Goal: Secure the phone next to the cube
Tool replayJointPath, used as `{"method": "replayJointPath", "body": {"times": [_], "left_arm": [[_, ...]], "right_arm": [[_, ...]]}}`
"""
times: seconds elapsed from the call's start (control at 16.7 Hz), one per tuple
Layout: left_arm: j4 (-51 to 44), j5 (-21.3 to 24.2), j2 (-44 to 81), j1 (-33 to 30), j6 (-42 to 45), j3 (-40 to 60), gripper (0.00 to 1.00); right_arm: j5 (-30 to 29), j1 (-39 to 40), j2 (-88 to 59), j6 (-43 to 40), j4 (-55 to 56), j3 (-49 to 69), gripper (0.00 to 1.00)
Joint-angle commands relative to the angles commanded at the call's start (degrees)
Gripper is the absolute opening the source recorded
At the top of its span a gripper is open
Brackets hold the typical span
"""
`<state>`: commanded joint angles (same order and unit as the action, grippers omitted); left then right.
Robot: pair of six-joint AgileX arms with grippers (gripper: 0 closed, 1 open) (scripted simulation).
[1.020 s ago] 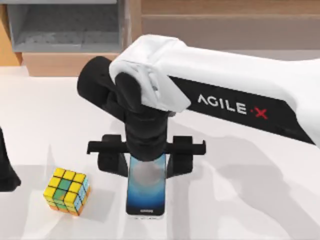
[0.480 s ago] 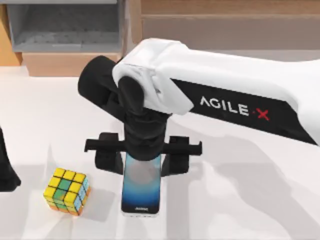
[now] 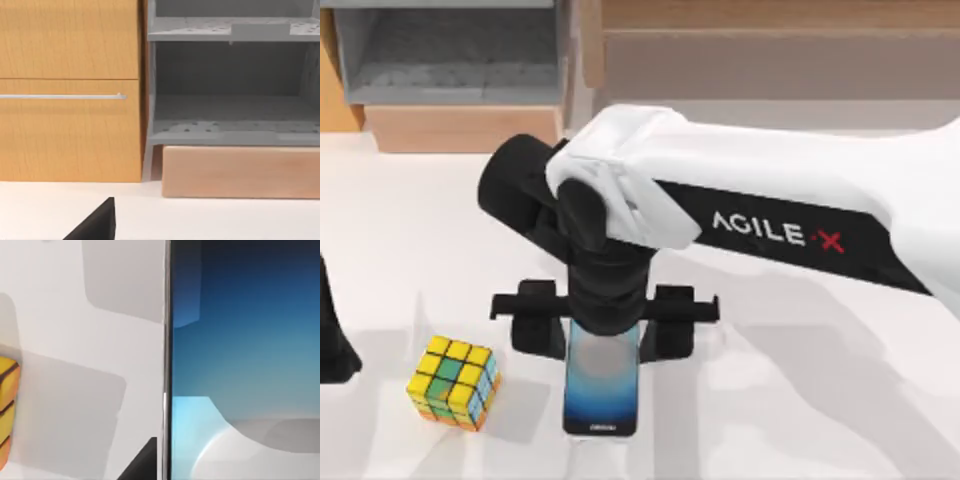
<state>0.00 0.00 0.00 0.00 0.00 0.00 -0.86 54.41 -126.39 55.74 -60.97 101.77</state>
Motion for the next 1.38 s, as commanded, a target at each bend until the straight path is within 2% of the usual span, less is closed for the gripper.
{"method": "replayJointPath", "body": {"times": [0.54,1.32,1.38], "left_arm": [[0.0,0.0,0.0,0.0,0.0,0.0,1.00],[0.0,0.0,0.0,0.0,0.0,0.0,1.00],[0.0,0.0,0.0,0.0,0.0,0.0,1.00]], "right_arm": [[-0.4,0.2,-2.5,-0.2,1.2,-2.6,0.00],[-0.4,0.2,-2.5,-0.2,1.2,-2.6,0.98],[-0.4,0.2,-2.5,-0.2,1.2,-2.6,1.00]]}}
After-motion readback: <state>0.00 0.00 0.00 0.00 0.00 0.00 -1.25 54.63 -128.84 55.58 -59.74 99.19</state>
